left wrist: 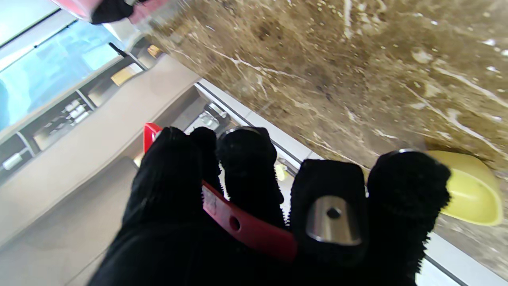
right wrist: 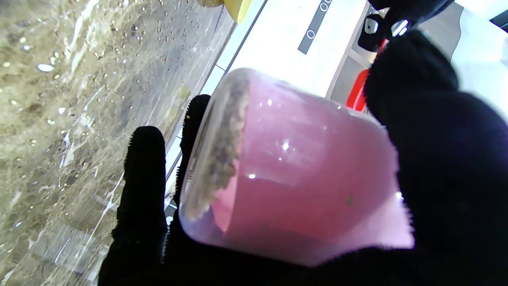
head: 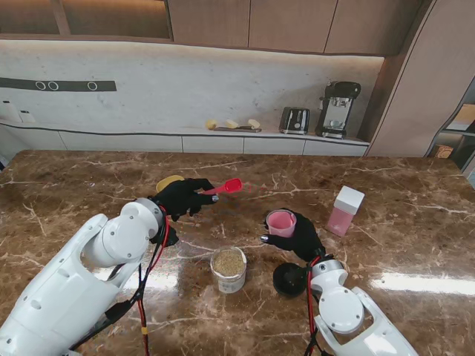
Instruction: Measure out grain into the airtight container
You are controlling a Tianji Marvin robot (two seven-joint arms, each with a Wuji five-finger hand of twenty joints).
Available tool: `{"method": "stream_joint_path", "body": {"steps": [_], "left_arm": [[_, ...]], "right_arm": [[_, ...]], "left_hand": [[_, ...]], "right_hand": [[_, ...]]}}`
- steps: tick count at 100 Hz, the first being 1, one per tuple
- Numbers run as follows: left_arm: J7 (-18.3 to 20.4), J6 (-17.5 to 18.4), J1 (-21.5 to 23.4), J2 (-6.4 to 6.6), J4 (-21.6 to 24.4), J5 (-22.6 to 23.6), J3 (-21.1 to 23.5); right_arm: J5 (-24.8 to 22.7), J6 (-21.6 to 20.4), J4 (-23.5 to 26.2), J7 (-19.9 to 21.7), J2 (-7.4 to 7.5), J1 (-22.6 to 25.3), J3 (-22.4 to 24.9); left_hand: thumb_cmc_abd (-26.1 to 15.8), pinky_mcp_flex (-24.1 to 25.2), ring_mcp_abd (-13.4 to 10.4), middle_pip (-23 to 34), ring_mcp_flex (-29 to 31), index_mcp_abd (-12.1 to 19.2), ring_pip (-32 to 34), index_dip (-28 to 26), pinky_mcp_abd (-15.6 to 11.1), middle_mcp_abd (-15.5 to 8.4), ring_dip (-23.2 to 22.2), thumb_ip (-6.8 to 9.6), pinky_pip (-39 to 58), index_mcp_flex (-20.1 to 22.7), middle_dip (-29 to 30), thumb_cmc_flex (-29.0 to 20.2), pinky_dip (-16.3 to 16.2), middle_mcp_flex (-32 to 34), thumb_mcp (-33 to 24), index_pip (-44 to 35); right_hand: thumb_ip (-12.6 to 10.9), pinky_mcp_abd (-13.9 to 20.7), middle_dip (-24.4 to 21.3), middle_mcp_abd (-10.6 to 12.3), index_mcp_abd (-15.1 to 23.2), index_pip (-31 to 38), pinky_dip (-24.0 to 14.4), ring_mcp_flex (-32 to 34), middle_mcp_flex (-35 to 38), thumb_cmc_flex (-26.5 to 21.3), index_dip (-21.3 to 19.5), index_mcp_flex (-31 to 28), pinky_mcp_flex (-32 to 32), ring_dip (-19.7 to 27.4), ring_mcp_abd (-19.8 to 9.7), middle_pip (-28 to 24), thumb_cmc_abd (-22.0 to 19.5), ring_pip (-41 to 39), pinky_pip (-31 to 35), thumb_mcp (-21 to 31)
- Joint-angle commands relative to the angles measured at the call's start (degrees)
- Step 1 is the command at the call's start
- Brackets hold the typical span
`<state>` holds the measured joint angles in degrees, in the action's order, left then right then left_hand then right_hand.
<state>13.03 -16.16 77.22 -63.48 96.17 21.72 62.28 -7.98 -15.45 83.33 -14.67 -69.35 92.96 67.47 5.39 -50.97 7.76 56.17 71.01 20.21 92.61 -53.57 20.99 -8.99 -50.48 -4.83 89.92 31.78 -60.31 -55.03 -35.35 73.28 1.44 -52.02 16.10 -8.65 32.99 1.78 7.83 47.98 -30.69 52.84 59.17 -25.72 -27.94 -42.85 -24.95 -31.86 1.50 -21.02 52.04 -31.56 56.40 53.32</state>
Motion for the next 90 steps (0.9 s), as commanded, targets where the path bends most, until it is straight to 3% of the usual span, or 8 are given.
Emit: {"method": "stream_joint_path", "body": {"steps": [1,39,71,90], "left_arm": [[0.9,-1.4,-0.9,0.65,-1.7,0.7,1.2],[6.9,-6.1,-7.6,2.02,-9.9,3.5,3.6],[11.5,-7.6,-15.1,2.90,-19.8,5.2,-0.1],[13.6,-8.0,-17.5,3.32,-23.4,5.6,-1.9]], "right_arm": [[0.3,0.5,-0.3,0.6,-0.16,0.5,0.1],[-0.2,1.2,-0.5,0.7,-0.10,0.3,0.3],[-0.6,2.0,-0.6,0.7,-0.05,0.2,0.3],[-0.5,2.4,-0.6,0.8,-0.06,0.1,0.4]], "left_hand": [[-1.9,-0.6,1.3,2.3,1.7,2.5,5.0,-1.0,2.0,-0.4,-0.3,0.24,3.4,1.4,-0.3,-2.9,-1.5,3.0,0.6,0.4],[-1.8,-0.3,1.3,2.3,1.7,2.1,5.0,-0.9,2.2,-0.2,-0.3,0.32,3.5,1.5,-0.4,-2.9,-1.6,2.9,0.6,0.6],[-1.9,-0.4,1.3,2.3,1.7,1.9,5.0,-0.8,2.0,-0.2,-0.3,0.34,3.6,1.5,-0.4,-2.8,-1.7,2.9,0.6,0.6],[-2.0,-0.4,1.3,2.3,1.7,1.8,5.0,-0.7,2.0,-0.2,-0.3,0.36,3.6,1.4,-0.4,-2.7,-1.6,2.8,0.6,0.7]], "right_hand": [[0.8,0.3,-0.8,1.5,8.7,2.2,-1.3,-0.6,-0.7,-2.8,-0.5,-4.6,0.3,0.4,-1.4,-0.5,-13.1,-0.4,-0.9,9.3],[0.8,0.3,-0.8,1.5,8.7,2.2,-1.3,-0.6,-0.7,-2.7,-0.5,-4.7,0.4,0.4,-1.3,-0.5,-13.1,-0.4,-0.9,9.3],[0.8,0.3,-0.8,1.6,8.7,2.2,-1.3,-0.6,-0.7,-2.7,-0.6,-4.7,0.4,0.4,-1.3,-0.5,-13.1,-0.4,-0.9,9.3],[0.8,0.3,-0.8,1.5,8.8,2.2,-1.3,-0.6,-0.7,-2.6,-0.6,-4.6,0.4,0.4,-1.4,-0.5,-13.1,-0.4,-1.0,9.3]]}}
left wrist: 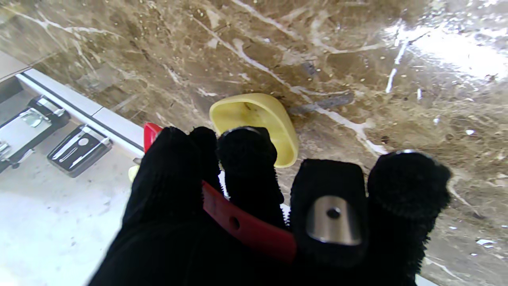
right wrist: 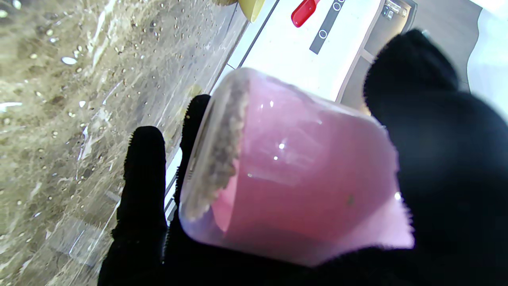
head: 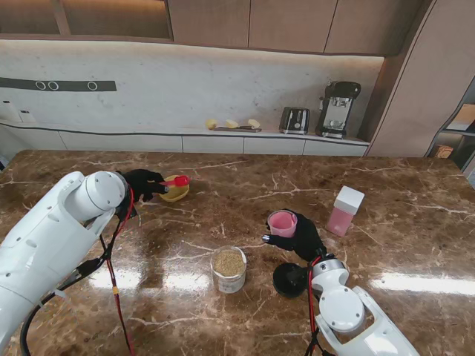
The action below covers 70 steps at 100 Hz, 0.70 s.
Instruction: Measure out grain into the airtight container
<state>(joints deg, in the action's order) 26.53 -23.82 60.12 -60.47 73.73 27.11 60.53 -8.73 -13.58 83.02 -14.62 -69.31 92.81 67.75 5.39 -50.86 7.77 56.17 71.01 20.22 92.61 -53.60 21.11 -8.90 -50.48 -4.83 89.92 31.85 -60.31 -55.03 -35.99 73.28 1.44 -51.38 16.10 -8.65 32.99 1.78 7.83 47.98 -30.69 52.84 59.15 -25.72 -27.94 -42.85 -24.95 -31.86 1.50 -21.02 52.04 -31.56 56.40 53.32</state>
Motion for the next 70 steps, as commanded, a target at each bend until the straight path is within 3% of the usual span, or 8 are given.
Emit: {"method": "stream_joint_path", "body": {"steps": [1,25,70], "left_arm": [[0.1,-0.4,-0.5,0.32,-1.1,0.2,-0.2],[1.1,-0.5,-2.8,0.53,-4.9,1.1,-2.3],[-1.9,-2.5,-7.8,-1.03,-12.6,-1.5,-7.2]], "right_arm": [[0.2,0.5,-0.3,0.7,-0.10,0.3,0.2],[0.6,0.2,-0.6,0.9,-0.11,0.1,0.0],[0.7,0.7,-0.6,1.2,-0.05,0.1,0.1]], "left_hand": [[-2.0,-0.5,1.3,2.3,1.7,1.9,5.0,-0.7,1.8,-0.4,-0.3,0.37,3.6,1.3,-0.4,-2.7,-1.0,2.8,0.6,0.0],[-2.2,-0.5,1.2,2.2,1.7,1.6,5.0,-0.5,1.7,-0.3,-0.3,0.39,3.7,1.1,-0.4,-2.6,-1.0,2.8,0.5,0.1],[-2.2,-0.7,1.0,2.1,1.7,0.7,5.0,0.4,1.5,-0.1,-0.2,0.49,3.9,0.8,-0.2,-2.7,-0.9,3.0,0.5,-0.1]], "right_hand": [[0.8,0.3,-0.8,1.5,8.8,2.2,-1.3,-0.7,-0.7,-2.6,-0.6,-4.6,0.4,0.4,-1.3,-0.5,-13.0,-0.4,-1.0,9.3],[0.8,0.3,-0.8,1.5,8.7,2.2,-1.3,-0.7,-0.7,-2.6,-0.6,-4.7,0.4,0.4,-1.3,-0.5,-13.0,-0.4,-1.0,9.3],[0.8,0.3,-0.8,1.6,8.7,2.2,-1.3,-0.7,-0.7,-2.7,-0.6,-4.7,0.4,0.4,-1.4,-0.5,-13.0,-0.4,-1.0,9.4]]}}
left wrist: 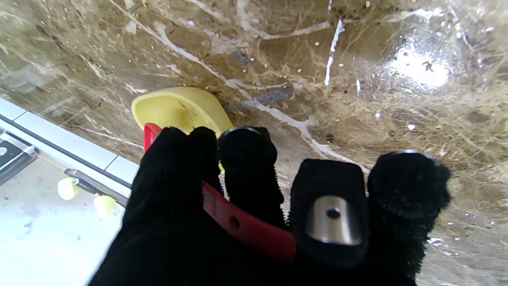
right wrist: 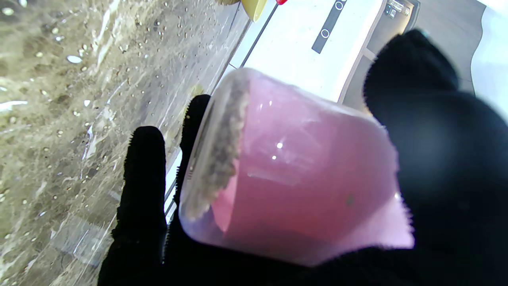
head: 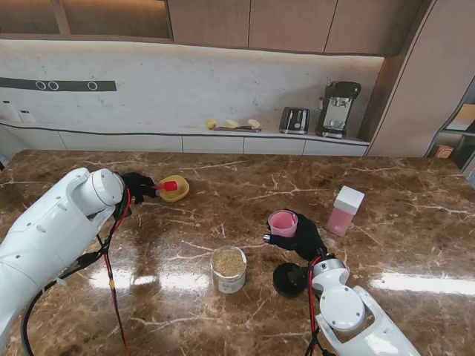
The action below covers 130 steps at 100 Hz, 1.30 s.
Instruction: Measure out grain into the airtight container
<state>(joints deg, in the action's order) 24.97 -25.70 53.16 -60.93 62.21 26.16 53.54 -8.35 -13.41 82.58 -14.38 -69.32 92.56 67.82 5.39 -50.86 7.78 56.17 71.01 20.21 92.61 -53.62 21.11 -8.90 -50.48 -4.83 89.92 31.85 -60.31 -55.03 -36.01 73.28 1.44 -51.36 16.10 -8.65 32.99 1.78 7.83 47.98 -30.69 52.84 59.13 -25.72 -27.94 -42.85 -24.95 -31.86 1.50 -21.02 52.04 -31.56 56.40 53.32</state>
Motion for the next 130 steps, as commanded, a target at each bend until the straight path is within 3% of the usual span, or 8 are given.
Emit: {"method": "stream_joint_path", "body": {"steps": [1,28,66,93,118,120,122,130], "left_arm": [[-0.4,-0.7,-1.0,-0.60,-1.2,-0.5,-0.4],[-0.6,0.2,-4.0,-1.29,-5.5,-1.8,-3.6],[-2.1,0.9,-5.7,-2.28,-8.2,-3.1,-5.8],[-2.8,1.1,-6.3,-2.67,-8.8,-3.2,-6.7],[-5.0,1.8,-6.2,-3.26,-9.5,-3.2,-6.4],[-5.1,1.9,-6.2,-3.28,-9.4,-3.1,-6.3],[-5.2,2.0,-6.2,-3.27,-9.4,-3.1,-6.2],[-5.3,2.3,-6.1,-3.19,-9.2,-2.6,-6.1]], "right_arm": [[0.3,0.6,-0.1,1.0,-0.05,0.4,0.1],[0.2,1.1,0.0,1.2,0.00,0.4,0.0],[0.1,1.4,-0.1,1.3,0.03,0.4,-0.1],[0.2,1.4,-0.1,1.3,0.01,0.4,-0.1],[0.2,1.3,-0.2,1.2,0.00,0.3,-0.1],[0.2,1.3,-0.3,1.2,0.00,0.3,-0.1],[0.2,1.3,-0.3,1.2,0.00,0.3,-0.1],[0.2,1.3,-0.3,1.3,0.00,0.2,-0.2]], "left_hand": [[-2.3,-0.7,1.0,2.1,1.7,0.6,5.0,0.4,1.5,-0.1,-0.2,0.48,3.9,0.8,-0.2,-2.7,-0.9,3.0,0.5,-0.1],[-2.6,-0.7,0.7,1.9,1.7,-0.5,5.0,1.8,1.4,-0.1,-0.2,0.53,4.1,0.5,-0.2,-2.3,-0.8,2.8,0.6,0.2],[-1.4,0.2,1.0,0.0,1.7,-3.6,4.7,9.6,1.9,0.8,-0.1,0.82,4.4,-1.1,0.7,-0.4,-1.1,0.2,0.4,-1.2],[0.1,1.4,-1.0,-2.8,1.7,-12.1,2.0,15.4,0.0,1.5,0.2,1.72,4.3,-5.3,4.1,7.1,-0.7,-4.4,-0.6,-0.7],[-0.8,7.0,-1.8,-5.3,1.5,-13.5,-6.6,15.4,-0.4,2.2,0.9,2.00,0.5,-8.3,6.5,11.4,1.2,-10.1,-1.8,0.6],[2.0,8.0,-1.3,-5.6,1.7,-13.5,-9.1,15.1,-0.1,2.3,-0.4,-0.25,-0.1,-8.4,6.9,18.5,1.4,-11.0,-14.5,1.0],[3.1,9.2,-0.6,-6.5,1.6,-13.7,-10.6,15.1,0.6,2.5,0.1,-0.94,-1.0,-8.8,7.3,21.6,1.5,-11.7,-19.9,1.1],[3.0,12.8,0.4,-8.5,1.2,-13.9,-18.7,14.7,0.5,2.7,-1.7,-0.49,-3.9,-10.7,8.7,25.2,1.8,-14.8,-24.3,2.3]], "right_hand": [[0.8,0.3,-0.8,1.5,8.8,2.2,-1.3,-0.7,-0.7,-2.6,-0.6,-4.6,0.4,0.4,-1.4,-0.5,-13.0,-0.4,-1.0,9.4],[0.8,0.3,-0.8,1.5,8.8,2.2,-1.3,-0.7,-0.7,-2.6,-0.6,-4.7,0.5,0.4,-1.3,-0.5,-13.1,-0.4,-1.1,9.3],[0.8,0.2,-0.8,1.5,8.7,2.1,-1.3,-0.7,-0.7,-2.6,-0.6,-4.6,0.5,0.4,-1.2,-0.5,-13.1,-0.4,-1.1,9.3],[0.8,0.3,-0.8,1.5,8.7,2.2,-1.3,-0.7,-0.7,-2.6,-0.6,-4.6,0.5,0.4,-1.4,-0.5,-13.2,-0.4,-1.1,9.3],[0.8,0.3,-0.8,1.5,8.7,2.1,-1.3,-0.8,-0.7,-2.6,-0.6,-4.6,0.5,0.4,-1.3,-0.5,-13.1,-0.4,-1.1,9.3],[0.8,0.3,-0.8,1.5,8.7,2.1,-1.3,-0.7,-0.7,-2.6,-0.6,-4.6,0.5,0.4,-1.3,-0.5,-13.1,-0.4,-1.1,9.3],[0.8,0.3,-0.8,1.6,8.7,2.1,-1.3,-0.7,-0.7,-2.6,-0.6,-4.6,0.4,0.4,-1.3,-0.5,-13.2,-0.4,-1.1,9.3],[0.8,0.3,-0.8,1.5,8.7,2.1,-1.3,-0.8,-0.8,-2.7,-0.6,-4.6,0.5,0.4,-1.3,-0.5,-13.1,-0.4,-1.1,9.3]]}}
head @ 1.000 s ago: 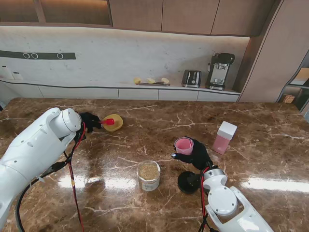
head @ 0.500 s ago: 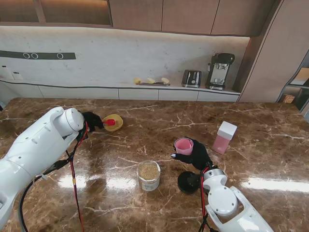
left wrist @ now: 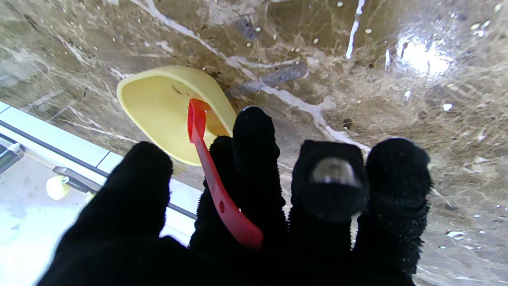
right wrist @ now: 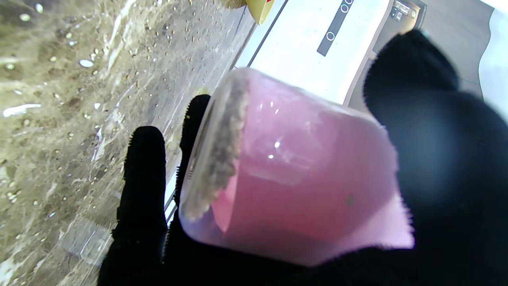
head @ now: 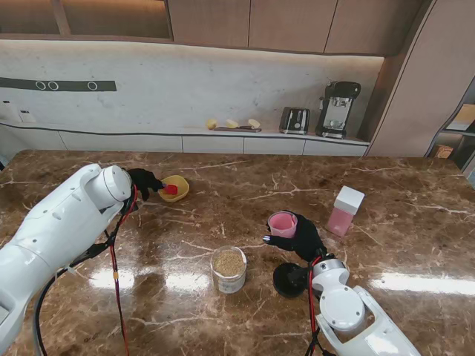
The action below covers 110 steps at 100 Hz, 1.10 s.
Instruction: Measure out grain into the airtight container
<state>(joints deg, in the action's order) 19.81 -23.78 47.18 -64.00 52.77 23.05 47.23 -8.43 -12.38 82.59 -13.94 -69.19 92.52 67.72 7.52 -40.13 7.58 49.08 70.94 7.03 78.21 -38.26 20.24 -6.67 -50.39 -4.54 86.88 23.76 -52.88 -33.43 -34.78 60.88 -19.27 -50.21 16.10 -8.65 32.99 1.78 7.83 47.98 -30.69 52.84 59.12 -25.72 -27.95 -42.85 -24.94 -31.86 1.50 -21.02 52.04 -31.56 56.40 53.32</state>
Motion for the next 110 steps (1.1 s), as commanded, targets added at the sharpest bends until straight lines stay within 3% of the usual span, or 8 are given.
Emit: {"method": "stream_joint_path", "body": {"steps": [1,17,32,49,62,79,97,110], "left_arm": [[-0.3,0.4,0.0,-0.13,0.2,0.5,0.3],[-1.4,1.3,1.1,-0.03,1.2,1.3,1.9],[-1.5,1.8,1.9,0.18,2.2,1.7,3.3],[-2.4,2.5,3.3,0.47,4.3,3.0,5.2],[-2.4,3.4,4.6,0.98,6.7,4.7,6.9],[-1.9,4.2,6.7,1.70,10.3,6.8,9.7],[-3.4,6.6,11.8,2.13,17.0,9.5,14.9],[-5.1,9.0,16.4,2.22,22.6,11.0,18.4]], "right_arm": [[0.3,0.2,-0.3,0.8,-0.12,0.3,-0.1],[0.3,0.1,-0.4,0.9,-0.12,0.2,-0.1],[0.3,0.1,-0.5,0.9,-0.13,0.2,-0.2],[0.3,-0.1,-0.5,0.7,-0.16,0.1,-0.2],[0.2,-0.2,-0.6,0.7,-0.15,0.1,-0.2],[0.1,-0.5,-0.6,0.6,-0.16,0.1,-0.2],[0.0,-0.8,-0.8,0.5,-0.16,0.0,-0.3],[0.0,-0.8,-0.8,0.6,-0.16,0.0,-0.5]], "left_hand": [[0.9,2.3,0.8,-1.6,1.3,-0.7,-5.1,-0.7,1.4,0.5,-1.8,-0.70,-1.1,-2.8,1.4,3.9,0.6,-2.7,-3.9,1.2],[0.5,11.0,4.4,-4.9,-4.8,0.1,-21.0,-0.4,1.4,1.5,-6.9,-0.56,-9.6,-5.0,3.7,5.3,0.0,-8.1,-3.9,2.9],[-0.7,17.3,5.6,-11.1,-16.2,0.6,-31.9,0.4,0.6,2.9,-5.5,-0.38,-15.8,-8.1,7.7,5.5,0.6,-15.8,-0.7,5.2],[-1.3,19.9,5.0,-14.3,-24.5,1.3,-40.9,0.8,-1.6,3.4,-1.1,-0.04,-17.8,-9.2,11.2,5.9,0.9,-21.0,1.1,6.6],[-1.6,23.1,4.3,-17.3,-28.3,1.2,-44.2,2.5,-1.1,5.2,1.2,0.33,-20.0,-9.6,14.5,6.3,1.3,-24.4,2.4,9.5],[-2.7,30.9,2.8,-23.2,-36.3,1.1,-52.4,7.7,-1.4,5.0,6.5,1.35,-26.7,-9.3,20.9,5.9,3.3,-31.5,6.7,16.0],[-3.3,34.6,1.2,-29.3,-41.4,0.9,-61.9,15.1,-5.8,4.7,16.2,2.50,-31.9,-3.7,29.5,4.1,4.2,-34.0,12.2,23.8],[-3.7,35.9,-0.5,-31.6,-43.0,1.7,-65.4,18.2,-10.2,4.7,21.1,3.02,-36.4,-0.1,33.1,2.7,8.5,-33.3,15.4,27.0]], "right_hand": [[0.8,0.3,-0.8,1.5,8.7,2.1,-1.3,-0.8,-0.8,-2.6,-0.6,-4.6,0.5,0.4,-1.3,-0.5,-13.1,-0.3,-1.1,9.3],[0.8,0.3,-0.8,1.5,8.7,2.1,-1.3,-0.8,-0.8,-2.6,-0.5,-4.6,0.4,0.4,-1.3,-0.5,-13.1,-0.4,-1.1,9.3],[0.8,0.3,-0.8,1.5,8.7,2.1,-1.3,-0.7,-0.8,-2.6,-0.6,-4.6,0.4,0.4,-1.3,-0.5,-13.1,-0.4,-1.1,9.3],[0.8,0.3,-0.8,1.5,8.7,2.1,-1.4,-0.7,-0.7,-2.6,-0.6,-4.5,0.4,0.4,-1.3,-0.5,-13.0,-0.4,-1.0,9.3],[0.8,0.3,-0.8,1.5,8.7,2.1,-1.4,-0.7,-0.7,-2.6,-0.6,-4.5,0.4,0.4,-1.3,-0.5,-13.0,-0.4,-1.0,9.3],[0.8,0.3,-0.8,1.5,8.8,2.1,-1.4,-0.8,-0.8,-2.6,-0.6,-4.5,0.4,0.4,-1.3,-0.5,-13.1,-0.3,-1.0,9.3],[0.8,0.3,-0.8,1.5,8.7,2.1,-1.4,-0.8,-0.7,-2.6,-0.6,-4.5,0.4,0.4,-1.3,-0.5,-13.0,-0.4,-1.0,9.3],[0.8,0.3,-0.8,1.5,8.7,2.1,-1.4,-0.8,-0.7,-2.6,-0.5,-4.5,0.4,0.4,-1.3,-0.5,-13.0,-0.3,-1.0,9.3]]}}
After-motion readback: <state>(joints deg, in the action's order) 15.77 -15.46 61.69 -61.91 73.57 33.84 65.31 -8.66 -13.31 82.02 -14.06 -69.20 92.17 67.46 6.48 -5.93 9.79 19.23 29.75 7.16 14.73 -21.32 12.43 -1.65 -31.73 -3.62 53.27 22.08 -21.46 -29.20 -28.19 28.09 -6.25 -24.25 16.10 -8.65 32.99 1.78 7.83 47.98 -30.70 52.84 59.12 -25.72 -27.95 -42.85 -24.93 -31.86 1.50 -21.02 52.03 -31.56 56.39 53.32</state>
